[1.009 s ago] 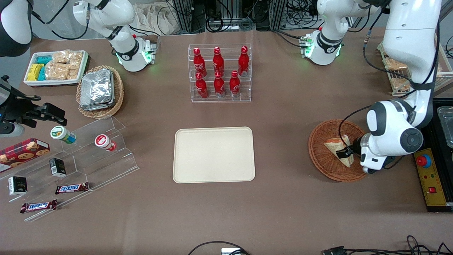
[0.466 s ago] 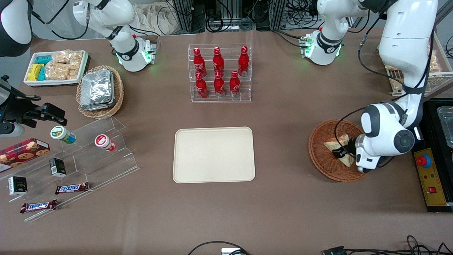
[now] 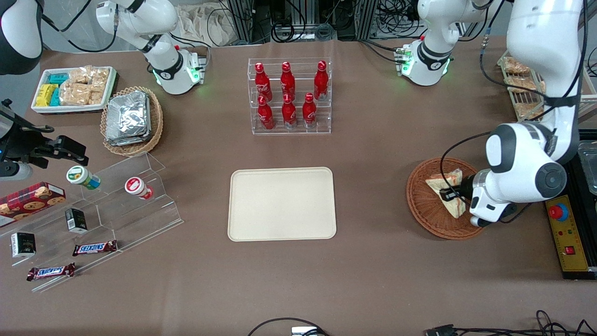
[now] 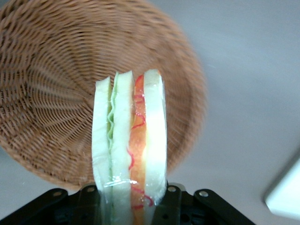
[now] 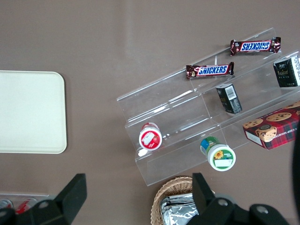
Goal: Place sandwich from basket to tray
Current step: 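Lift the sandwich and carry it with the left gripper toward the tray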
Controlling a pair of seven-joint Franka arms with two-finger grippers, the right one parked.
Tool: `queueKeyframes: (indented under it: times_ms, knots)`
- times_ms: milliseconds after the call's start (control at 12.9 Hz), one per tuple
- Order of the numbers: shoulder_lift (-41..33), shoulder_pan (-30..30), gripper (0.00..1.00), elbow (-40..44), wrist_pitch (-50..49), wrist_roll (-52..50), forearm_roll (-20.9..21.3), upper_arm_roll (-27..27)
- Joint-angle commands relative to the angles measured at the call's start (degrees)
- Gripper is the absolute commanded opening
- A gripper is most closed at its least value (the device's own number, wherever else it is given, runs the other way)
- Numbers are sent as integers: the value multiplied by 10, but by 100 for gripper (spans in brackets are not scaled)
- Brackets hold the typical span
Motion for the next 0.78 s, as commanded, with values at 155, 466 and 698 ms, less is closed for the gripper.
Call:
queueKeyframes:
  times_ms: [155,466,698]
  knots:
    - [28,-32,0,134,-67,109,47,-59]
    - [101,-101,0,215,-64,104,39,-77]
    - [176,-163,0,279,-59,16,39,-78]
